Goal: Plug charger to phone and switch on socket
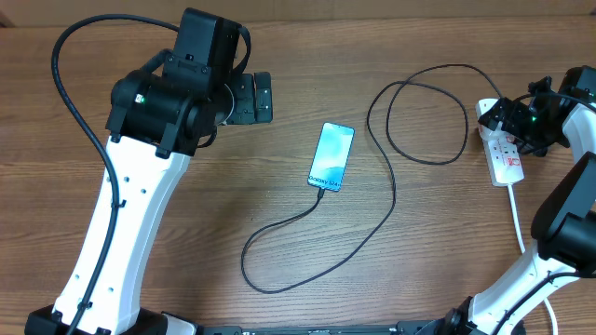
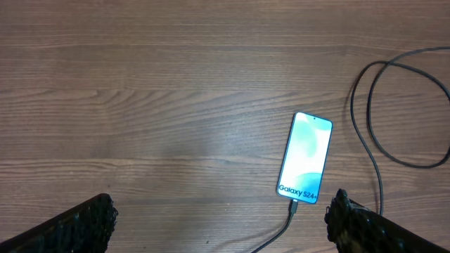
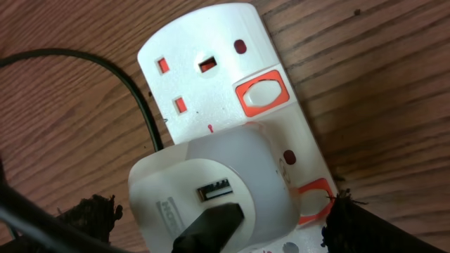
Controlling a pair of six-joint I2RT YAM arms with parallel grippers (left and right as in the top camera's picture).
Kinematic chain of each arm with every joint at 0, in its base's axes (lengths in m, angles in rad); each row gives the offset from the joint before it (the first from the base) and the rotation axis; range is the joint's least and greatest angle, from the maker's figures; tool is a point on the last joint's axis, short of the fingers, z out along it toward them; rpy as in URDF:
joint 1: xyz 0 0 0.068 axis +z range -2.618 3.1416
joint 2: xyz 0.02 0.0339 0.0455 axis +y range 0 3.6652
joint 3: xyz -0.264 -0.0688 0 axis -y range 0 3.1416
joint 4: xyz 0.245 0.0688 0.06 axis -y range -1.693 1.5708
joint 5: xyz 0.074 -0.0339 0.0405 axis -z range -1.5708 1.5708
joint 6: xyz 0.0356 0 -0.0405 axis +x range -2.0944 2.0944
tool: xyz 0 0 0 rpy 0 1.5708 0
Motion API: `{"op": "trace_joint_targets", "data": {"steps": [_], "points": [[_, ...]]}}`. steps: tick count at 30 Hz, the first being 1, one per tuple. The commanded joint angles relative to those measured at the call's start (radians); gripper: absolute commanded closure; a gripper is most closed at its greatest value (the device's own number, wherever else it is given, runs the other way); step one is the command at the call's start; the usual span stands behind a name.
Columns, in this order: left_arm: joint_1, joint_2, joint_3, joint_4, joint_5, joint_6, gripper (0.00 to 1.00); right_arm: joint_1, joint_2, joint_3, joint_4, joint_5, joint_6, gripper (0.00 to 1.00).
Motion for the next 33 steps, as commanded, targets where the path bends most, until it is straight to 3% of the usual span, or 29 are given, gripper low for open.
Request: {"op": "trace_joint_targets", "data": {"steps": [1, 33], "points": [[0.005, 0.006, 0.006, 0.000, -0.017, 0.004, 0.00, 0.004, 0.010, 0.025, 0.008, 0.014, -0.002, 0.02], [0.005, 0.006, 0.006, 0.000, -0.017, 0.004, 0.01, 0.004, 0.010, 0.018, 0.032, -0.053, -0.013, 0.01]]}}
